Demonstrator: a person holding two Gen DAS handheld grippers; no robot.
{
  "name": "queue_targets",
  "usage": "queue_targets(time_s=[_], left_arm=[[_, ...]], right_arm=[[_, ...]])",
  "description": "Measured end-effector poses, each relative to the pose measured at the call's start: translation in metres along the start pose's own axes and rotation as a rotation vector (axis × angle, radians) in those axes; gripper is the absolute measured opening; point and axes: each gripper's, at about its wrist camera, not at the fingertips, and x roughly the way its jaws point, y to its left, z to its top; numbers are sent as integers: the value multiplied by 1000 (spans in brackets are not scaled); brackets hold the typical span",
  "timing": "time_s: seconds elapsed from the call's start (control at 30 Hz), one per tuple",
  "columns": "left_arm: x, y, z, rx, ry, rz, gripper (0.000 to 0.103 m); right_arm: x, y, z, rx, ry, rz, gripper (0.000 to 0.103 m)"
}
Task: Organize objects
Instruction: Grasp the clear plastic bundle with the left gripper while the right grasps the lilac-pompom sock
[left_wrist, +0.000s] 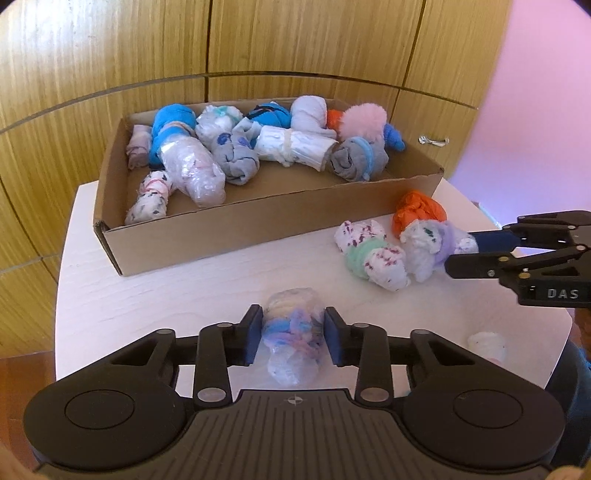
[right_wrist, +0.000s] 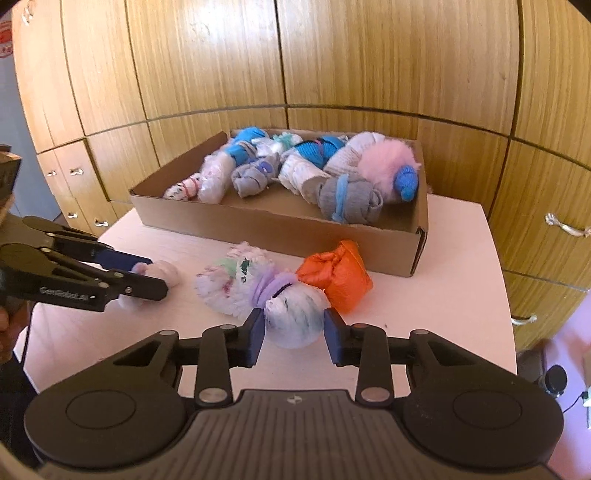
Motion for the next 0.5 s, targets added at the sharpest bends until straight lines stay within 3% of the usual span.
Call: queue_targets(time_s=[0.3,0.5], left_arm=[[-12,3,5,-5,-17,3,41],[-27,14,33,-3,-56,20,41]], right_arm=[[-15,2,5,2,-34,18,31],[-27,4,32,-12,-81,37,31]])
